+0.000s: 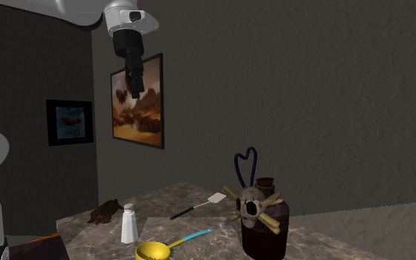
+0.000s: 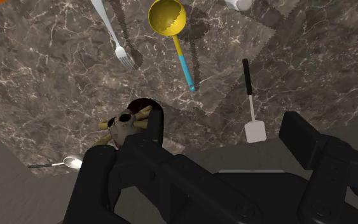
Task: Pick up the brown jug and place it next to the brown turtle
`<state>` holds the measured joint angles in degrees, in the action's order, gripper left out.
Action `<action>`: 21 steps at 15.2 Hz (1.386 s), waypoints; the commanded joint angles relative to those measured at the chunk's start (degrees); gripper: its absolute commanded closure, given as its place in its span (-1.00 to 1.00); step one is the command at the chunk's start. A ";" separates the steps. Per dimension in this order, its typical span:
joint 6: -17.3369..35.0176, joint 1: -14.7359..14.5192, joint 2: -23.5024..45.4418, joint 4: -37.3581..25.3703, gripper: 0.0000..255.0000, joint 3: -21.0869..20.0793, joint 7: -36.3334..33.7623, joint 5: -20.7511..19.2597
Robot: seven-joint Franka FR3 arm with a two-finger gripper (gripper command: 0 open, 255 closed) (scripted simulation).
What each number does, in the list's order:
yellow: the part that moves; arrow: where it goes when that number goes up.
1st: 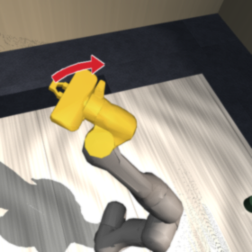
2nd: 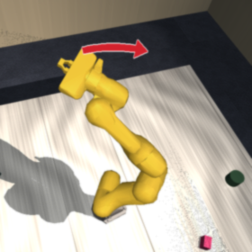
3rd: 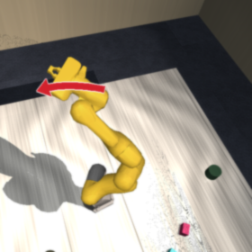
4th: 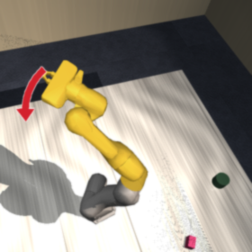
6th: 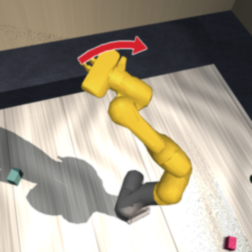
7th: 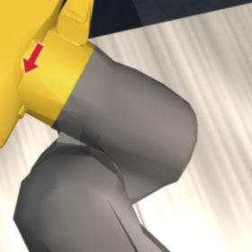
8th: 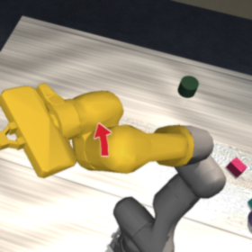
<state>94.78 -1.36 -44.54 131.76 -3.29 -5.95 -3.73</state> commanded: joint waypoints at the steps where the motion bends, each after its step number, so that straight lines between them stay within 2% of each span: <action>1: 0.00 0.00 0.00 0.00 -1.00 0.00 0.00 0.00; 11: 11.92 0.87 17.59 -3.58 -1.00 6.41 12.09 -5.34; 21: 20.21 1.78 38.60 -14.75 -1.00 10.55 23.21 -7.41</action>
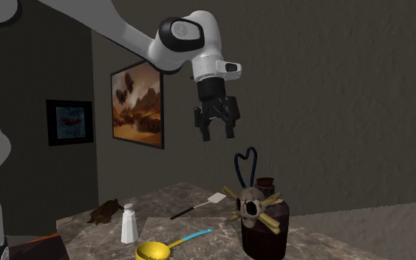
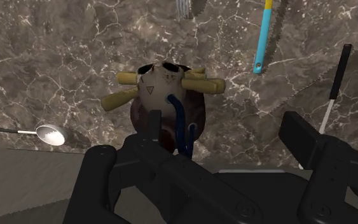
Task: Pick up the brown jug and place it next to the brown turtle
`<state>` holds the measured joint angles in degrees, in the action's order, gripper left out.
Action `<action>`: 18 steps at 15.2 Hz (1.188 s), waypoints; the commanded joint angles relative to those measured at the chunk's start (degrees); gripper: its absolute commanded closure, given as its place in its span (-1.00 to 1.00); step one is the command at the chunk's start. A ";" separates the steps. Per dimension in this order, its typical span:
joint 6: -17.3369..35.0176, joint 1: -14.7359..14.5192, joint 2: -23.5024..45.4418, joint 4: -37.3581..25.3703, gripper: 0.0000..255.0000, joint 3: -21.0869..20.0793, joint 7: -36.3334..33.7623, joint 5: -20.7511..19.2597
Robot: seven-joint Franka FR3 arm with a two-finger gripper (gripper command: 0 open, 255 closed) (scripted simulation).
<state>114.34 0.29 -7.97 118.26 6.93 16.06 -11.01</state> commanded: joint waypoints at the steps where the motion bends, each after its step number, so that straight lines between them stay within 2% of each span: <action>1: 1.19 0.26 4.22 -2.77 -1.00 0.59 2.27 -0.17; 4: 2.23 0.62 9.38 -6.58 -1.00 1.06 4.73 -0.17; 11: 7.70 1.15 11.51 -3.31 -1.00 1.51 4.68 -0.33; 18: 7.70 1.15 11.51 -3.31 -1.00 1.51 4.68 -0.33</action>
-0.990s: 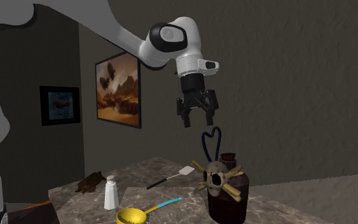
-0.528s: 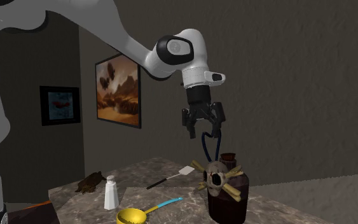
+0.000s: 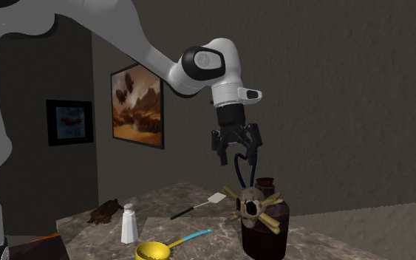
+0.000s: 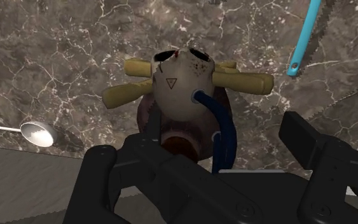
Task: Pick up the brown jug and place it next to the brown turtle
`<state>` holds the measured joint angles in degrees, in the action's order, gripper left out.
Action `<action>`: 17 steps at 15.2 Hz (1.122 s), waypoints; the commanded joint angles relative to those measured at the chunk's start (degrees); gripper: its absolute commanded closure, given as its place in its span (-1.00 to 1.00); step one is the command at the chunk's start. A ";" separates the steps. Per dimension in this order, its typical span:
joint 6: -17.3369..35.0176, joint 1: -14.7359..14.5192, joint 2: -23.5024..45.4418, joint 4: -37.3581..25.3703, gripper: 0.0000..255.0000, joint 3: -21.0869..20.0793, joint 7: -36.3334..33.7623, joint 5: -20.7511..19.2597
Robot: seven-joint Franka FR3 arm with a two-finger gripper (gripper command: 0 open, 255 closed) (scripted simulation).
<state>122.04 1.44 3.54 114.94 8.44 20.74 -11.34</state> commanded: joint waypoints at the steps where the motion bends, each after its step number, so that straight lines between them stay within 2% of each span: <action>1: 0.00 0.00 0.00 0.00 -1.00 0.00 0.00 0.00; 2: 0.00 0.00 0.00 0.00 1.00 0.00 0.00 0.00; 11: 0.01 0.00 0.00 0.00 1.00 0.00 0.00 0.00; 17: -4.35 -0.11 -1.38 -3.02 1.00 -0.09 0.69 0.24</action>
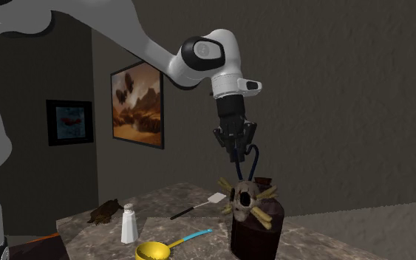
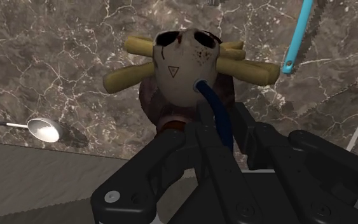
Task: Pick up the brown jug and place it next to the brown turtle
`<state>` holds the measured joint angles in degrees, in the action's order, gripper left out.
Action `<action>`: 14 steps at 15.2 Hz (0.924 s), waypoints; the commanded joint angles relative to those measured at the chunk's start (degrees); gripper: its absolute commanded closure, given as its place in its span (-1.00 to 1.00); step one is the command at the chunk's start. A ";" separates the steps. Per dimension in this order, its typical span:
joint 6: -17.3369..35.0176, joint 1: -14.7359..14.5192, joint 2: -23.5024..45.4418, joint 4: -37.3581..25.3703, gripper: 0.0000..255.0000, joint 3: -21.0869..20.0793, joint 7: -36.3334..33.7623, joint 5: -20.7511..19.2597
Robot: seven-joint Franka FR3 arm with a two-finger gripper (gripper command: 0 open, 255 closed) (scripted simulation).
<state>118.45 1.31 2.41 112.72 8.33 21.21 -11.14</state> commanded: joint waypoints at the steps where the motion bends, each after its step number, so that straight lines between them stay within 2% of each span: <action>1: -1.49 0.01 -0.44 -1.35 1.00 0.01 0.33 0.09; 14: -11.11 -0.19 -1.82 -9.70 1.00 -0.17 1.86 0.59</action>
<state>108.07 1.16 0.71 103.90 8.18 22.97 -10.57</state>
